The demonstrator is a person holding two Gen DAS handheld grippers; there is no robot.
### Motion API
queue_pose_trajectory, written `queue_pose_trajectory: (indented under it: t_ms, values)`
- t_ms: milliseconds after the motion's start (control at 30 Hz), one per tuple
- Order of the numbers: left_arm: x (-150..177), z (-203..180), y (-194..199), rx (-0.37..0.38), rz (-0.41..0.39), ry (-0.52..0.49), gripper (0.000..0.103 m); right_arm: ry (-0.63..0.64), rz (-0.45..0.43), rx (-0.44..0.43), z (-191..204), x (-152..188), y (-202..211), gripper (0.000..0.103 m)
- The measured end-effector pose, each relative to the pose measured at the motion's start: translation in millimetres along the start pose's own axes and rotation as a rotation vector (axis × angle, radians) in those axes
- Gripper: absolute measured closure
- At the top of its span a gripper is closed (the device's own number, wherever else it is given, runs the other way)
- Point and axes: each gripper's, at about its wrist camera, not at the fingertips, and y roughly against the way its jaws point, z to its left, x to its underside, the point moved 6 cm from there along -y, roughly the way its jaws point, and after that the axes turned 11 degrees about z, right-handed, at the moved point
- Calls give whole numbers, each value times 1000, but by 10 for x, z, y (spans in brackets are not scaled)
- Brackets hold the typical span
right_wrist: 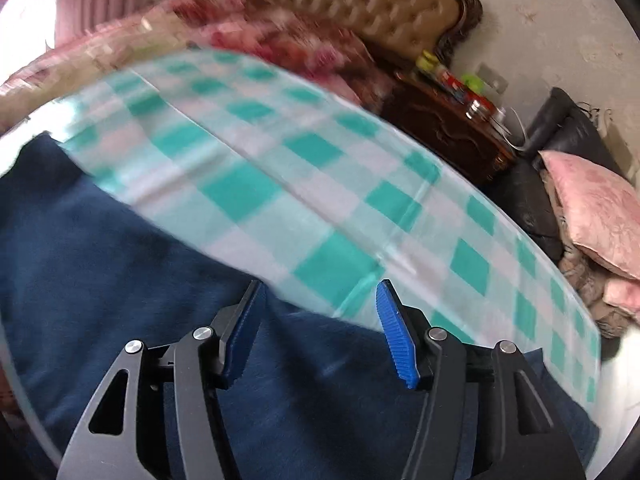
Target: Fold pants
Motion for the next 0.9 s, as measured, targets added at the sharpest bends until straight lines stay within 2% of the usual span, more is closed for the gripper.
queue_pose_trajectory:
  t_ms: [100,200,300,367,400,467,533,567,600,667,700,733,867,900]
  values:
    - [56,-29,-150,3,33,13,63,53,-45,-40,230,141,238,44]
    - [123,-90,-277,5,69,2,63,56,-36,-61,382,302,296,40]
    - [231,-275,-307,-41,60,-84,63,24,-10,-54,464,497,281,31]
    - [415,-569,-352,-100,40,-247,60,-16,24,-56,474,633,216,25]
    - [529,-706,-394,-141,35,-321,50,-38,46,-58,474,699,165,24]
    - [855,-1010,-584,-265,46,-492,41,-74,101,-63,496,853,51,20]
    - [1133,-1234,-778,-373,46,-636,34,-148,79,-80,432,930,59,15]
    - [1257,-1327,-879,-427,29,-695,26,-168,83,-94,416,959,56,15]
    - [1346,-1377,-959,-441,26,-719,18,-191,89,-108,399,977,52,15]
    - [1460,-1425,-1126,-495,19,-729,14,-211,90,-114,391,1001,52,15]
    - [1478,-1425,-1158,-520,9,-728,5,-213,91,-115,393,1003,47,15]
    - [1505,-1412,-1213,-563,-6,-736,1,-217,92,-118,392,1005,47,15]
    - [1485,-1312,-1430,-679,50,-785,1,-222,112,-140,375,1014,21,10]
    - [1477,-1298,-1441,-682,42,-785,1,-230,113,-144,369,1022,16,8]
